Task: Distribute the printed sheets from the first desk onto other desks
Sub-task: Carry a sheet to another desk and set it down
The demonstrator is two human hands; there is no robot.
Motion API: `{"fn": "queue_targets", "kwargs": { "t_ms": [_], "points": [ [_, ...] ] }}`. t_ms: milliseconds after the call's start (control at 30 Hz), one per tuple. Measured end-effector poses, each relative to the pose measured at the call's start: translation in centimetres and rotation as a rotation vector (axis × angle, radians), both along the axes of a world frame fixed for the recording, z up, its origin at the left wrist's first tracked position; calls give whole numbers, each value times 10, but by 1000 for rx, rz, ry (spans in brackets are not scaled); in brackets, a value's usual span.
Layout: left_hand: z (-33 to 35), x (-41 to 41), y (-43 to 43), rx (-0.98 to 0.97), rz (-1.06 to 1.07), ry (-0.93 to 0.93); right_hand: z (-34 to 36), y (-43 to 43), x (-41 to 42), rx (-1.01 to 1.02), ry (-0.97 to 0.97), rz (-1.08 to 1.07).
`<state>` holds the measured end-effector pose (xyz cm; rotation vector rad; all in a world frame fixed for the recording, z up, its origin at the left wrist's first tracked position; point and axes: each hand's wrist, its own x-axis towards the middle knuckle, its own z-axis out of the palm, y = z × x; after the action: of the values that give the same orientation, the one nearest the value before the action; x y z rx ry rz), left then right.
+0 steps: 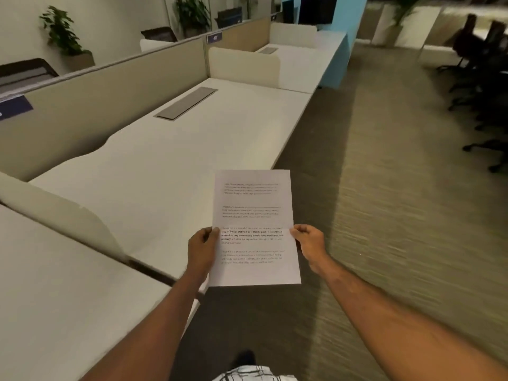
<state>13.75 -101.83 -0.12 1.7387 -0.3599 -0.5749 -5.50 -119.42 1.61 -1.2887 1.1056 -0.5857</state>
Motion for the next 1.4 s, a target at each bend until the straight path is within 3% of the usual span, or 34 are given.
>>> {"fn": "queue_targets", "kwargs": {
  "t_ms": [400, 900, 1400],
  "points": [
    [14, 106, -184, 48, -22, -27, 14, -191, 106, 9, -23, -27],
    [19, 180, -385, 2, 281, 1, 38, -467, 261, -131, 42, 379],
    [0, 295, -452, 18, 605, 34, 20, -547, 464, -287, 70, 768]
  ]
}}
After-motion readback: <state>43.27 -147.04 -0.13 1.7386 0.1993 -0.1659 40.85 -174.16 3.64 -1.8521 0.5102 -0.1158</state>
